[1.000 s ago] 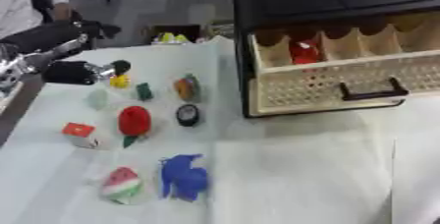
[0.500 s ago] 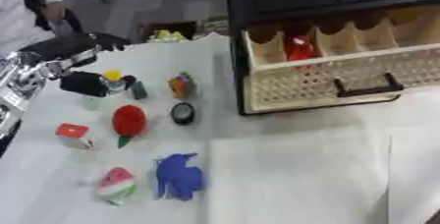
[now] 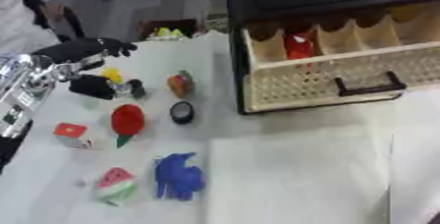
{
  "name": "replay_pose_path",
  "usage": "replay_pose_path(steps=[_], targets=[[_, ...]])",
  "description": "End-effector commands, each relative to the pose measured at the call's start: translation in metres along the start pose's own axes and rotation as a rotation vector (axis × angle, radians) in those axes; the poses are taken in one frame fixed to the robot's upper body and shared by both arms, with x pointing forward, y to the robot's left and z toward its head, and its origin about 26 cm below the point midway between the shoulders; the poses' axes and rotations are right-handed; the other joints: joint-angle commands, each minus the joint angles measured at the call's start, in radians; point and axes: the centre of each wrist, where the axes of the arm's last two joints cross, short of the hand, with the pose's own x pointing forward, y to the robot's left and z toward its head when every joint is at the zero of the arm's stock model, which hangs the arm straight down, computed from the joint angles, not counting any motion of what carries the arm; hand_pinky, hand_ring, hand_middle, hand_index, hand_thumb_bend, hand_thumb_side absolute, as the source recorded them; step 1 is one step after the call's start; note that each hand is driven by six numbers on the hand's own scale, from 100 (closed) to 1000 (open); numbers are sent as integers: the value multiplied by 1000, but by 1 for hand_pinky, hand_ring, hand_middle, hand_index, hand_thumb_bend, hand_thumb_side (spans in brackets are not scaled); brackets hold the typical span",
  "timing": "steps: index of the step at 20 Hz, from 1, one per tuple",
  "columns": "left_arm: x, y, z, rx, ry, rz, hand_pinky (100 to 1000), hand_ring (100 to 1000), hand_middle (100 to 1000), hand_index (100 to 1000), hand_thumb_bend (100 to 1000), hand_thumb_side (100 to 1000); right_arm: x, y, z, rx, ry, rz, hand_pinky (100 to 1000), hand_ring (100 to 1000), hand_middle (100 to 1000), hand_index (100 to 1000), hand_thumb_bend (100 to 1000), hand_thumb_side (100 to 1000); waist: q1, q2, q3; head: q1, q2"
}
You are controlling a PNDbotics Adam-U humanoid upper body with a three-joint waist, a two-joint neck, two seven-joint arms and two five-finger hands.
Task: Pick up objects from table and place into drawer.
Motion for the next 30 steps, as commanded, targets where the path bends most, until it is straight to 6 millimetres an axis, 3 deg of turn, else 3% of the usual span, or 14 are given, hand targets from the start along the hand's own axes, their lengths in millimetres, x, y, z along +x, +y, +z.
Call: replay_pose_path(steps=[1,6,9,10,20,30], targets=[[-4,15,3,27,11,-32,680,855,827,1000,306,688,6,-4,-7,-13,-33,8,361,497,471,777,209,667,-4,-15,-1,6,-7],[-6,12,1,13,21,-44,678,854,823,1000,232,562,6,-4,-7,-18,-30,9,360,497,471,776,206,664,-5,-12,-4,11,-9],[-8,11,0,7,32,-54,680,855,824,1000,259,572,5,-5,-7,-21,-28,10,360,496,471,775,209,658,-5,-11,-7,14,-10],[-9,11,0,5,37,-57,678,854,826,1000,232,567,5,-5,-7,-22,-28,11,361,497,471,775,199,664,-4,-10,-7,15,-11],[-23,3,-4,-16,114,-62,697,866,826,967,384,698,5,-6,-7,-30,-25,8,356,494,469,774,204,650,3,2,-23,26,-25],[-34,-3,-3,-70,156,-66,696,843,764,927,409,755,4,-8,-7,-37,-18,12,355,493,467,773,198,648,11,11,-29,37,-26]])
